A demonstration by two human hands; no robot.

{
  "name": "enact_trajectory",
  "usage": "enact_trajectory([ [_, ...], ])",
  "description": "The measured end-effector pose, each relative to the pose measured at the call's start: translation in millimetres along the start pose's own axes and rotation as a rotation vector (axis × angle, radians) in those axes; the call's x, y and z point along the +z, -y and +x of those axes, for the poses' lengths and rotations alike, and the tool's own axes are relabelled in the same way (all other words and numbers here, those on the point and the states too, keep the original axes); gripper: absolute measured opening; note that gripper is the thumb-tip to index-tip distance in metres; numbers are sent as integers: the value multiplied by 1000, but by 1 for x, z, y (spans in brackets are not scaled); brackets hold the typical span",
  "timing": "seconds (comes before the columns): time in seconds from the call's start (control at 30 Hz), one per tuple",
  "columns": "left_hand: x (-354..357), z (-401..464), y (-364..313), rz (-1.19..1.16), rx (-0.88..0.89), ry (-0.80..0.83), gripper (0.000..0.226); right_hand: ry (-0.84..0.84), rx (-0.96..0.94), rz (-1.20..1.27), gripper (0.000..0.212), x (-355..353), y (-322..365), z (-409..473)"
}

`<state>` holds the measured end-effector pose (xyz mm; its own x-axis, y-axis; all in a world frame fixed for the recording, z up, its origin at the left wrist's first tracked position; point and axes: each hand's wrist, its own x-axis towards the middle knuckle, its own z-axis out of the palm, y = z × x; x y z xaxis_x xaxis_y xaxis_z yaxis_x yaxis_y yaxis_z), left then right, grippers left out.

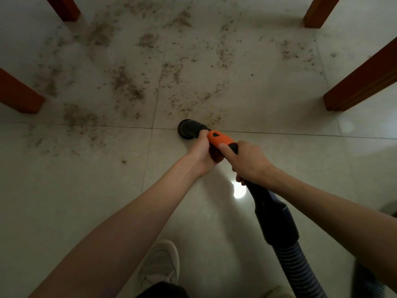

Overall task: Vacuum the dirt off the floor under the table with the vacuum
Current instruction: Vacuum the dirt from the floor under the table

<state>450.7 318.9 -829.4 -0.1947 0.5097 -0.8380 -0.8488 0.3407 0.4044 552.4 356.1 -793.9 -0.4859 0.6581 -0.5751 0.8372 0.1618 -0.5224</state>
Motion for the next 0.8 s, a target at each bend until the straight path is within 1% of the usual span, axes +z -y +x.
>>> enact_trajectory([
  [0.1, 11, 0, 8, 14, -20, 12, 45, -43, 12, -18, 47, -5, -13, -5],
  [0.33, 28, 2, 27, 52, -42, 44, 44, -87, 50, -3, 48, -10, -36, -16],
  [0.57, 43, 4, 34, 95, -49, 85, 34, -112, 80, 18, 48, -18, -47, -19],
  [0.7, 55, 8, 37, 148, -60, 99, 35, -150, 103, 21, 49, -25, -56, -19],
  [0.8, 65, 12, 38, 184, -57, 103, 42, -174, 128, 48, 49, -28, -62, -17],
])
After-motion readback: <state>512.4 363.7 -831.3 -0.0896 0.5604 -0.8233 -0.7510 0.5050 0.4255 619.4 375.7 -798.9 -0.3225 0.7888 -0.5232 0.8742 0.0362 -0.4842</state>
